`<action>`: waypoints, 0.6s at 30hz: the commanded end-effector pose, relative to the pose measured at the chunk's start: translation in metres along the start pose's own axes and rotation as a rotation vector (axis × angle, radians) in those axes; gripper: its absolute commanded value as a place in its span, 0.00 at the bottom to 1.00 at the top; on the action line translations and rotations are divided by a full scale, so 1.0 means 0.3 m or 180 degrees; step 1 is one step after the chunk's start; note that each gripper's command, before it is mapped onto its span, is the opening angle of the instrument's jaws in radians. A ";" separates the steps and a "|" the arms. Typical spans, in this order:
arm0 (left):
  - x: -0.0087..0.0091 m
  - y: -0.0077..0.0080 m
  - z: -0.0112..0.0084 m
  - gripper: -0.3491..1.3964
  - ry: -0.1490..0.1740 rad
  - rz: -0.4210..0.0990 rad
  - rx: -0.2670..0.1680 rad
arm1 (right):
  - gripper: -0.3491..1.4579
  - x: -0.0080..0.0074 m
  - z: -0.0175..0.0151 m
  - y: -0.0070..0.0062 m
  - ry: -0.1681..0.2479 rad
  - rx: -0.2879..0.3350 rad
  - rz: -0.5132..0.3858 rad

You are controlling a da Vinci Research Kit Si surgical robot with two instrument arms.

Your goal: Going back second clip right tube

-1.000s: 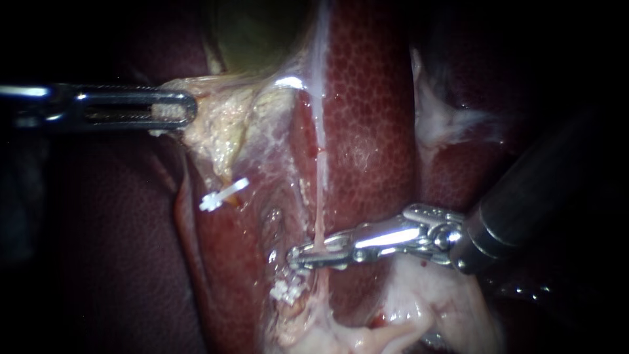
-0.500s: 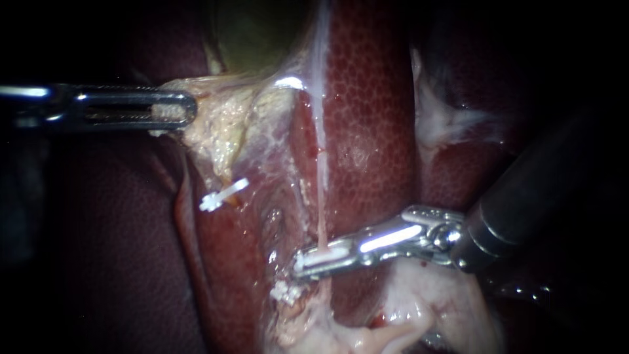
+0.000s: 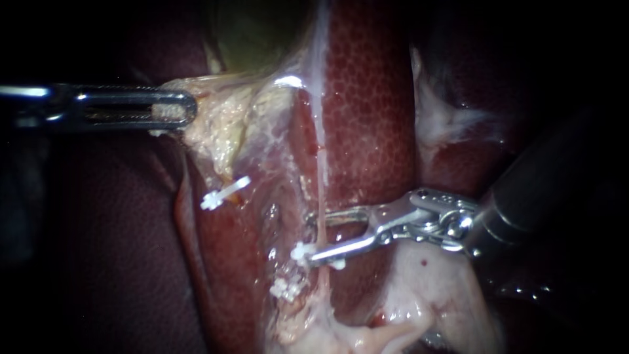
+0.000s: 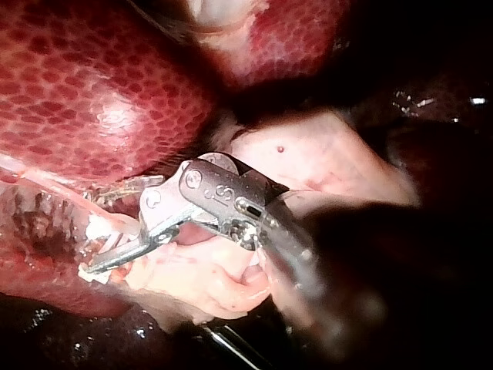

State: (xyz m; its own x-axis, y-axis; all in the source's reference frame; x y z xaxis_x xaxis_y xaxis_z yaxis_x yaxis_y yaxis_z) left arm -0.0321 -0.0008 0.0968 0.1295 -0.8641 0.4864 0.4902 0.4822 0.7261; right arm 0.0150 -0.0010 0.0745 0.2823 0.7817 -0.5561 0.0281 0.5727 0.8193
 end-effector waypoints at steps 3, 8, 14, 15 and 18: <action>0.0000 0.0000 -0.0001 0.00 0.0000 0.0001 0.0001 | 0.52 -0.0007 -0.002 -0.0004 -0.0003 -0.0001 -0.0047; 0.0001 0.0001 -0.0002 0.00 0.0000 0.0001 0.0001 | 0.52 0.0007 -0.007 -0.0047 -0.0031 0.0053 -0.0337; 0.0002 0.0001 -0.0004 0.00 0.0001 0.0001 0.0002 | 0.52 0.0112 -0.019 -0.0136 -0.0042 0.0116 -0.0699; 0.0002 0.0001 -0.0004 0.00 0.0001 0.0001 0.0002 | 0.52 0.0132 -0.020 -0.0151 -0.0038 0.0105 -0.0743; 0.0003 0.0001 -0.0004 0.00 0.0000 0.0002 0.0002 | 0.52 0.0192 -0.026 -0.0199 -0.0027 0.0074 -0.0848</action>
State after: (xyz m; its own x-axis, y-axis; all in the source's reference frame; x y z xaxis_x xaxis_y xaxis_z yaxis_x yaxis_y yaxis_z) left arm -0.0319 -0.0009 0.0968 0.1299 -0.8639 0.4866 0.4898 0.4826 0.7261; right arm 0.0087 0.0023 0.0647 0.2689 0.5943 -0.7580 0.1232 0.7593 0.6390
